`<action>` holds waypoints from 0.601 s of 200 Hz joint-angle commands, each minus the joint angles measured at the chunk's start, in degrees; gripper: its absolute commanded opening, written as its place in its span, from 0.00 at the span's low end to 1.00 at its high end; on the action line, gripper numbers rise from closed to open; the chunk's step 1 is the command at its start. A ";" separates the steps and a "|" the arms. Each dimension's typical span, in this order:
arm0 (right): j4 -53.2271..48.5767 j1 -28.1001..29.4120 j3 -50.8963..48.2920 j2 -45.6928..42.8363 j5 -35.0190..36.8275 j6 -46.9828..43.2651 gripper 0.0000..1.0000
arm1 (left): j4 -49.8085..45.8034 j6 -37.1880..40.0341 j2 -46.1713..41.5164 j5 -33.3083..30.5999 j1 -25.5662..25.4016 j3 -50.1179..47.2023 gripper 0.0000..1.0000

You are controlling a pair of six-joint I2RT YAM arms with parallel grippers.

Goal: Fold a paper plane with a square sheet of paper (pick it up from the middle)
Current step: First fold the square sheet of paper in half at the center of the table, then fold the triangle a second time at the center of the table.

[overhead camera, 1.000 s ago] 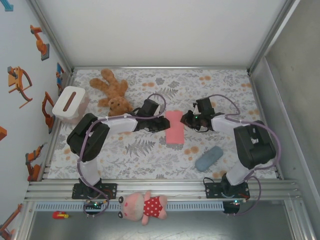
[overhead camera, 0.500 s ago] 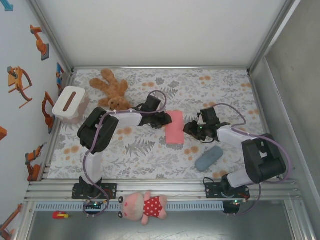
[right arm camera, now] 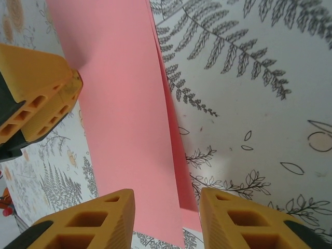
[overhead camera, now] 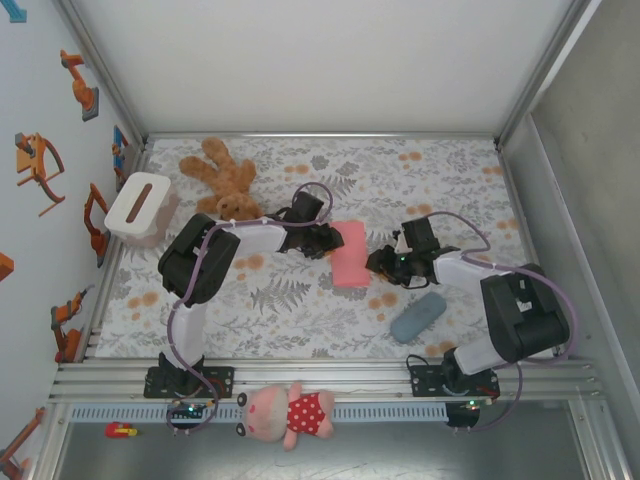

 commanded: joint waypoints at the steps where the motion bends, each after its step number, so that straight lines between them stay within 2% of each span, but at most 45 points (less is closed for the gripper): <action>1: 0.65 -0.35 -0.82 0.81 -2.06 -0.67 0.37 | -5.49 -0.41 2.23 -1.75 0.10 0.49 0.28; 120: 5.00 -0.33 -2.45 1.18 -8.87 1.60 0.29 | -6.30 0.45 2.68 -0.67 0.18 1.06 0.27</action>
